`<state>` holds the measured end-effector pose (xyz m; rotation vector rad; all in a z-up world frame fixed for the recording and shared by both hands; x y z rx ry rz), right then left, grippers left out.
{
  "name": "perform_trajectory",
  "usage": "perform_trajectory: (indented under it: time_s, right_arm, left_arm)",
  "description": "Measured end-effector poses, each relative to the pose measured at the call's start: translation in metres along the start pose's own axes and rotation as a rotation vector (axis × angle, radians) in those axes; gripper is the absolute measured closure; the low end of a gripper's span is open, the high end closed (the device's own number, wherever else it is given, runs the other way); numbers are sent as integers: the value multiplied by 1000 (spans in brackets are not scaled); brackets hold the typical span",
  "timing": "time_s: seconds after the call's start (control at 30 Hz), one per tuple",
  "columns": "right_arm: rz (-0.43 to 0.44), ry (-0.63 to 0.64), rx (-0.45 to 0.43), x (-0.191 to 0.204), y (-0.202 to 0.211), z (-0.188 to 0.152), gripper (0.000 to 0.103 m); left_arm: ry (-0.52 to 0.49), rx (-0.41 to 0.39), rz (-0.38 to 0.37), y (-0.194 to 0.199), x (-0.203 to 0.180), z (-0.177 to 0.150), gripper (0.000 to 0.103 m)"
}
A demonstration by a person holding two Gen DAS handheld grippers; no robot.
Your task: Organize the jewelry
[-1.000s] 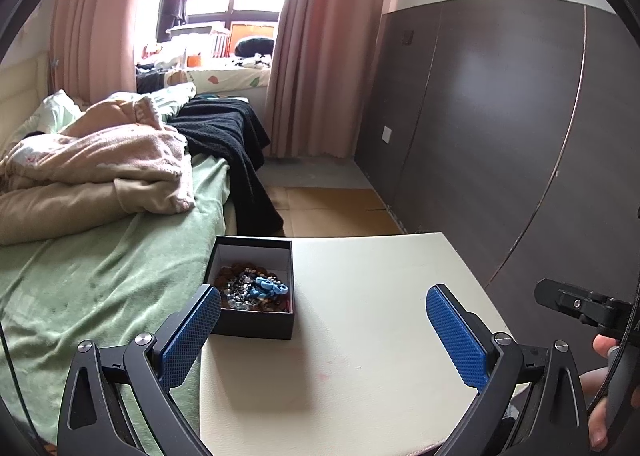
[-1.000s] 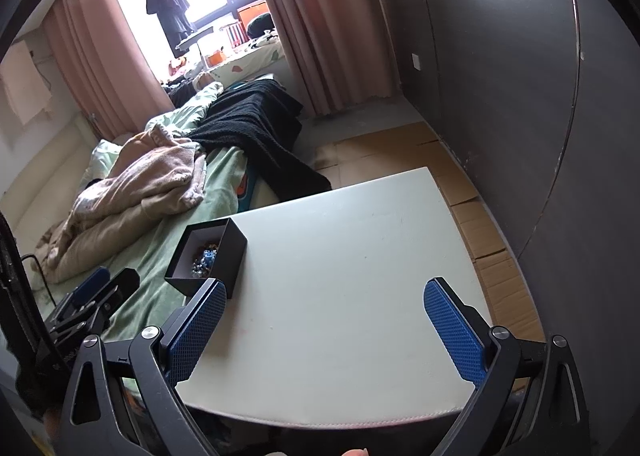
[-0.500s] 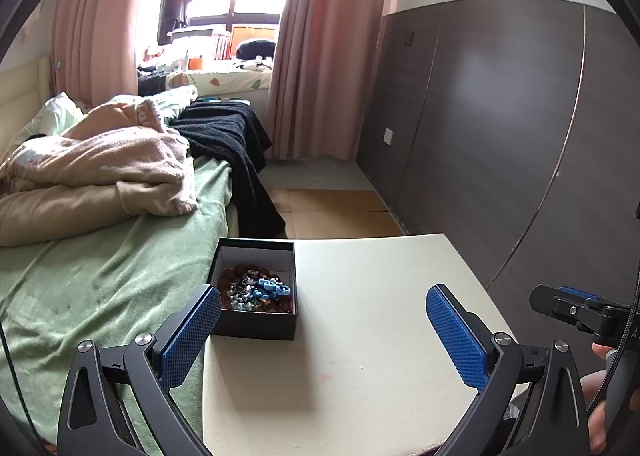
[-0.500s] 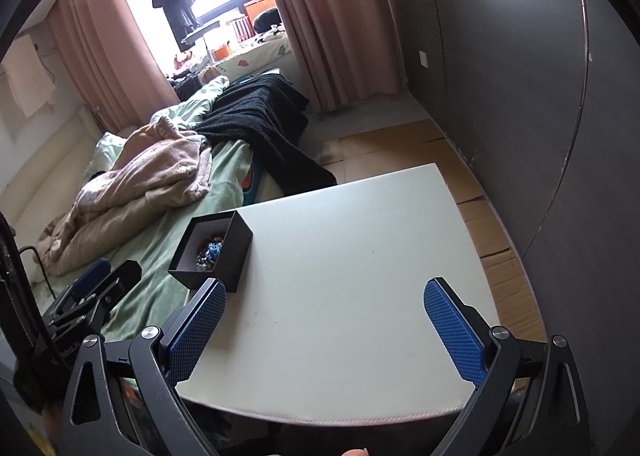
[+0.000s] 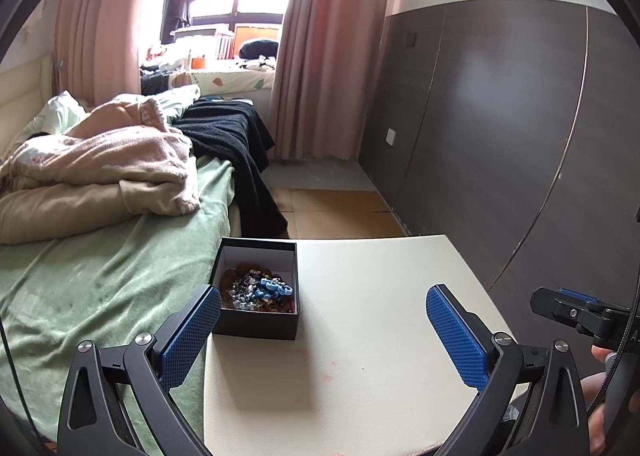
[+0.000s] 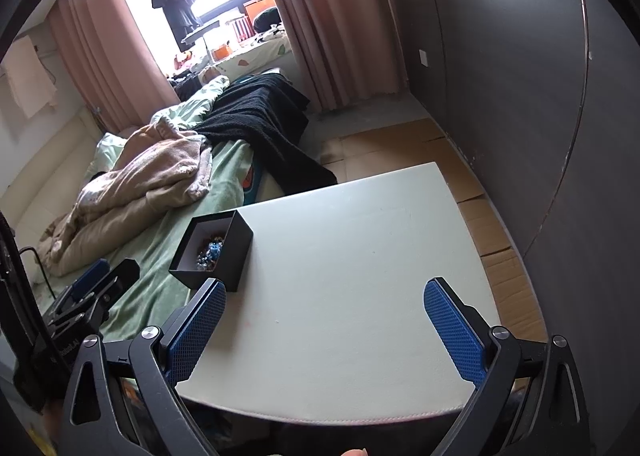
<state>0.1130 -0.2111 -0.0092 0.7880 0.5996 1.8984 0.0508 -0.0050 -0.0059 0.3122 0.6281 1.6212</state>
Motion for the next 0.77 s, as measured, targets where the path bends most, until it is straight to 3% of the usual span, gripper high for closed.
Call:
perform_trajectory:
  time_s: [0.77]
  right_arm:
    - [-3,-5,7,5,-3,-4,3]
  left_arm:
    - [-22,-4,42,-1,-1,0,1]
Point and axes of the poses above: each gripper's, at about its wrist camera, not at the fingertips, and y roughly against the way its jaws point, x to its left, z to its top, the point moved 5 cm from there along -y, roughly the way its jaws point, and after that the axes turned 1 degree about x, right-handed, at the moved point
